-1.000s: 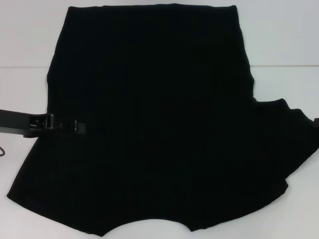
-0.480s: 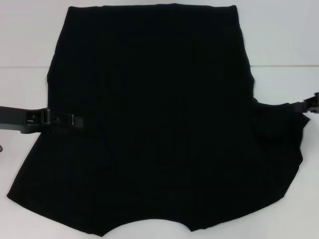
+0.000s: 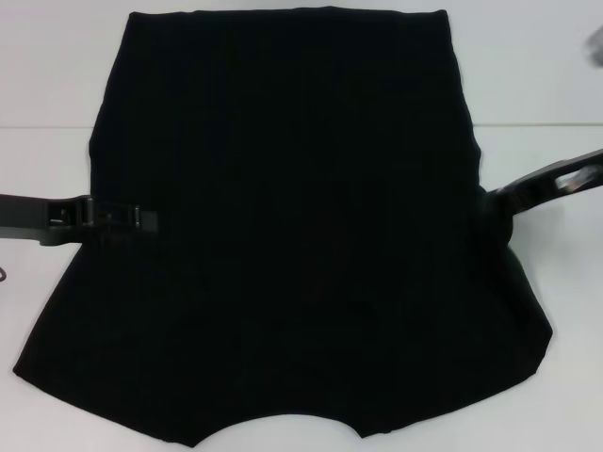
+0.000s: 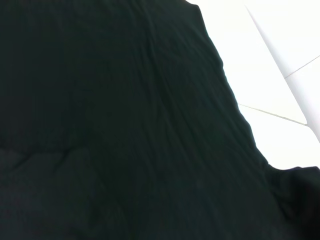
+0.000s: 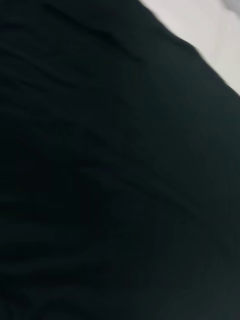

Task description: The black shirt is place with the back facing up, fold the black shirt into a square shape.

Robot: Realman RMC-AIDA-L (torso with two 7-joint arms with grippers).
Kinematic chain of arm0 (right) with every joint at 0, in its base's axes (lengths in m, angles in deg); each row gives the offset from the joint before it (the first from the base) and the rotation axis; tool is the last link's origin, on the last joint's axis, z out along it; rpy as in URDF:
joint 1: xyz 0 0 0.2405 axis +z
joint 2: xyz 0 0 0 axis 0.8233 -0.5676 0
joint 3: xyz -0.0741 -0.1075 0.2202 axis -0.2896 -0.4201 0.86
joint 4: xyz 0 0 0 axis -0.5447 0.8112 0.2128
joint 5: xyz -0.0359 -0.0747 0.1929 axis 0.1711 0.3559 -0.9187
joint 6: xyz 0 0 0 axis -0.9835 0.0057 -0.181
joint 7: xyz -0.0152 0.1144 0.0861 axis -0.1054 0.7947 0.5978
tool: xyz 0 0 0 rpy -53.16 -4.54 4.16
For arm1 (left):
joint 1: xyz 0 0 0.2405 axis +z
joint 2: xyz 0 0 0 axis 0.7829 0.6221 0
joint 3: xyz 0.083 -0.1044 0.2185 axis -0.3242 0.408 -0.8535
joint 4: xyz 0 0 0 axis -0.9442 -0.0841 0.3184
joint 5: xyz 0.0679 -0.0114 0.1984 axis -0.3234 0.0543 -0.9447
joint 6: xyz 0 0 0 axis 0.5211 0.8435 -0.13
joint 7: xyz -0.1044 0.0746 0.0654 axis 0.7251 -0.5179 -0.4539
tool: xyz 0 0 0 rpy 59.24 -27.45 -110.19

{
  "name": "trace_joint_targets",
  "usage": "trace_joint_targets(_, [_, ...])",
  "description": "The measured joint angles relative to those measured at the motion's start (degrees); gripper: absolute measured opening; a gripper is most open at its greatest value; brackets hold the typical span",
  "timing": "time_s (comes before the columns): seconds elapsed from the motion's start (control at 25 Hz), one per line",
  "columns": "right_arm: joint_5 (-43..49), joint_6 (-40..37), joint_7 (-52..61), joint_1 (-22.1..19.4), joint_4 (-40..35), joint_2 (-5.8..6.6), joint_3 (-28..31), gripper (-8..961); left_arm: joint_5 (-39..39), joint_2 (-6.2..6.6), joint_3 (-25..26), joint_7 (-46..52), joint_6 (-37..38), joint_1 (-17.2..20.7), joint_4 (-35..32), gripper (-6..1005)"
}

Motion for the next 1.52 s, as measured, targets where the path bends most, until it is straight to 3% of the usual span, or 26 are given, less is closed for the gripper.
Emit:
trace_joint_targets(0.16, [0.46, 0.47, -5.52, 1.09, -0.48, -2.45, -6.43, 34, 0.08, 0.01, 0.00, 0.00, -0.18, 0.02, 0.08, 549])
trace_joint_targets(0.28, [0.71, 0.63, -7.72, 1.38, -1.45, -4.06, -7.46, 35, 0.09, 0.00, 0.00, 0.00, -0.43, 0.15, 0.29, 549])
trace_joint_targets(0.4, [0.78, 0.27, -8.22, 1.35, -2.03, -4.68, -7.95, 35, 0.09, -0.01, 0.12, 0.00, -0.56, 0.24, 0.52, 549])
trace_joint_targets(0.56, [0.74, 0.15, -7.66, 0.86, -1.89, -4.57, -7.50, 35, 0.09, 0.05, 1.31, -0.41, -0.63, 0.25, 0.80, 549])
trace_joint_targets(0.8, [0.74, 1.54, -3.01, 0.06, -1.46, -3.79, -6.00, 36, 0.09, 0.27, 2.26, -0.58, -0.80, 0.26, 0.89, 550])
trace_joint_targets(1.0, [0.60, 3.76, 4.78, -0.29, -1.25, -2.73, 1.92, 195, 0.00, 0.46, 2.71, -0.54, -0.02, 0.35, 0.89, 551])
trace_joint_targets(1.28, [0.49, 1.70, 20.28, -1.27, 3.02, 3.62, 7.91, 493, -3.67, 2.68, 5.39, 0.04, 8.83, 2.66, -1.32, 551])
trace_joint_targets(1.36, [0.11, 1.25, 21.06, -1.85, 3.85, 4.36, 9.61, 606, -7.21, 3.17, 7.07, 0.04, 11.66, 3.62, -3.14, 551])
trace_joint_targets(1.52, [-0.89, 0.74, 20.82, -3.19, 3.93, 4.53, 12.54, 601, -12.96, 2.93, 8.40, 0.75, 12.67, 5.04, -5.22, 551])
